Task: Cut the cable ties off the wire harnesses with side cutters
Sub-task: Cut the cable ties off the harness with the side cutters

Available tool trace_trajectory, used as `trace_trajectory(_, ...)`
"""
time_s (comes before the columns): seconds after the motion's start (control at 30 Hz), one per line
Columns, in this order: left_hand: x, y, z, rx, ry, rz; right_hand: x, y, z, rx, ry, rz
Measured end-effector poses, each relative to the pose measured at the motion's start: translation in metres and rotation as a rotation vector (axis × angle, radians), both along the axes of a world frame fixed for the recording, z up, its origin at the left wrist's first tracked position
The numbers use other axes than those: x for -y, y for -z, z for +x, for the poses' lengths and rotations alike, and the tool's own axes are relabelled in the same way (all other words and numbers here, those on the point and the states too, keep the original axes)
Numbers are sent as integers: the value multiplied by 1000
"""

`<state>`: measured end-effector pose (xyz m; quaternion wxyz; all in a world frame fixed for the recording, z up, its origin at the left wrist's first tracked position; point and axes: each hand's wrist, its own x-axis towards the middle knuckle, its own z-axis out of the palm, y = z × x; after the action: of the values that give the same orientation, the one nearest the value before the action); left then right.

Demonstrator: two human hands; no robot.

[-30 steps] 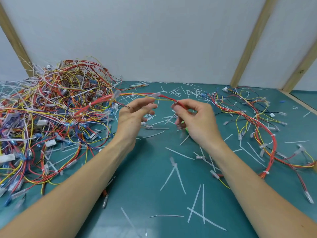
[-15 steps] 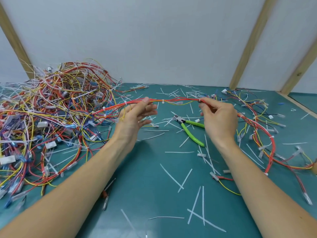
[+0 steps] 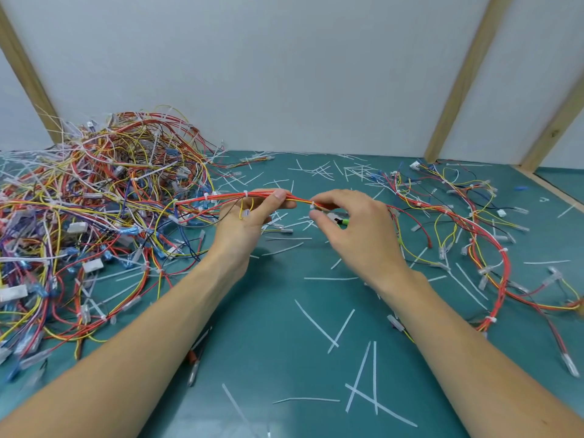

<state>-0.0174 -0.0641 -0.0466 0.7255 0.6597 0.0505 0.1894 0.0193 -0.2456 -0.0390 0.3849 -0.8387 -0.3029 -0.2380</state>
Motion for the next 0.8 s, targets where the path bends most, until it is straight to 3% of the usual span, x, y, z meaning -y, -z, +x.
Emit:
trace_trajectory(0.57, 4, 5, 5, -49, -121, 55, -10, 14, 0, -207, -33, -18)
trace_trajectory(0.8, 2, 2, 0, 75, 53, 59, -9, 18, 1, -231, 43, 16)
